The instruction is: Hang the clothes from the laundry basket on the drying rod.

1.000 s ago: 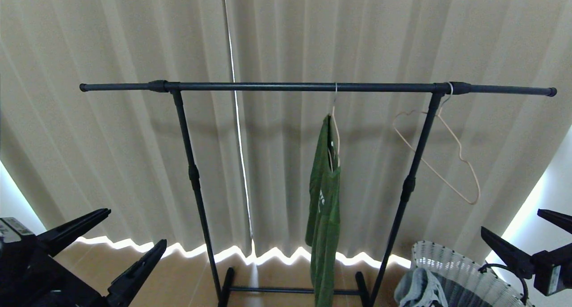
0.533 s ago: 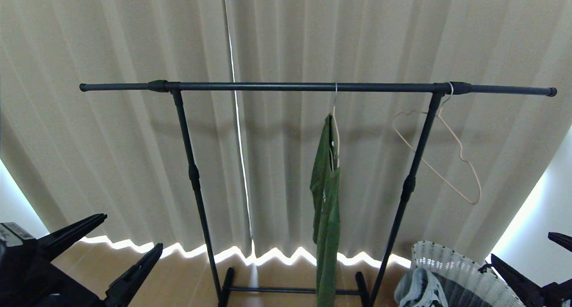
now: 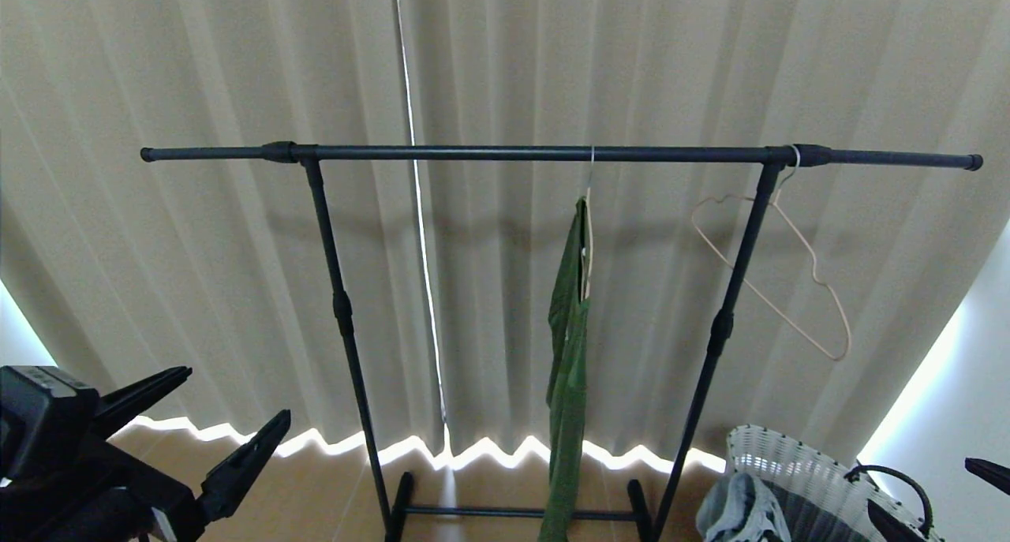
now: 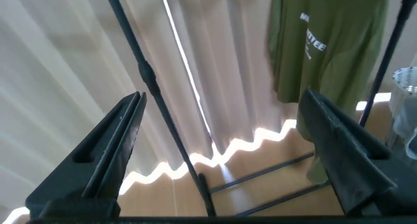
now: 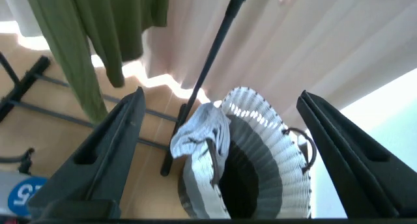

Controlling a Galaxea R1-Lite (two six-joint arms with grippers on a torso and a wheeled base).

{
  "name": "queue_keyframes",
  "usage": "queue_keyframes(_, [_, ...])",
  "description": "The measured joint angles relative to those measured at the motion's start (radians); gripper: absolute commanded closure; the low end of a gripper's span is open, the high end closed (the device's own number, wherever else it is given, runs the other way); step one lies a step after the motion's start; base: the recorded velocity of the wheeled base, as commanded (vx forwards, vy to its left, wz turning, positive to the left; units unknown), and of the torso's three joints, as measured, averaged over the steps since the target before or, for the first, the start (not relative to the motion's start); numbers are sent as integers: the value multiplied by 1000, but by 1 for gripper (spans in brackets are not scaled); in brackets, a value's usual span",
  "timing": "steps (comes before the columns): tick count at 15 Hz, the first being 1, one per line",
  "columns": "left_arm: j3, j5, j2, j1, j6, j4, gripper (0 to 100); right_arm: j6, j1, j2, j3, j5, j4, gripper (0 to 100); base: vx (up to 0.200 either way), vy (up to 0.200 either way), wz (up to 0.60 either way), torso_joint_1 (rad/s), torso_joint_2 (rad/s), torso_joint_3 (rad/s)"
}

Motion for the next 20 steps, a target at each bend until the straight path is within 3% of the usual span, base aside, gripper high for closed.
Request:
queue_keyframes(6, [-35,-2,149,35,-34,-7,0,17,-34,101,-5,-3,22,0,0,0,0,0,0,0])
queue_keyframes(12, [-46,-5,148,74,-33,-11,0,14,-82,137,-4,-4,20,0,0,0,0,0,0,0])
queue_keyframes(20, [-26,-8,82,74,-26,-4,0,13,-83,140,3,-7,31,0,0,0,0,-178,422,237])
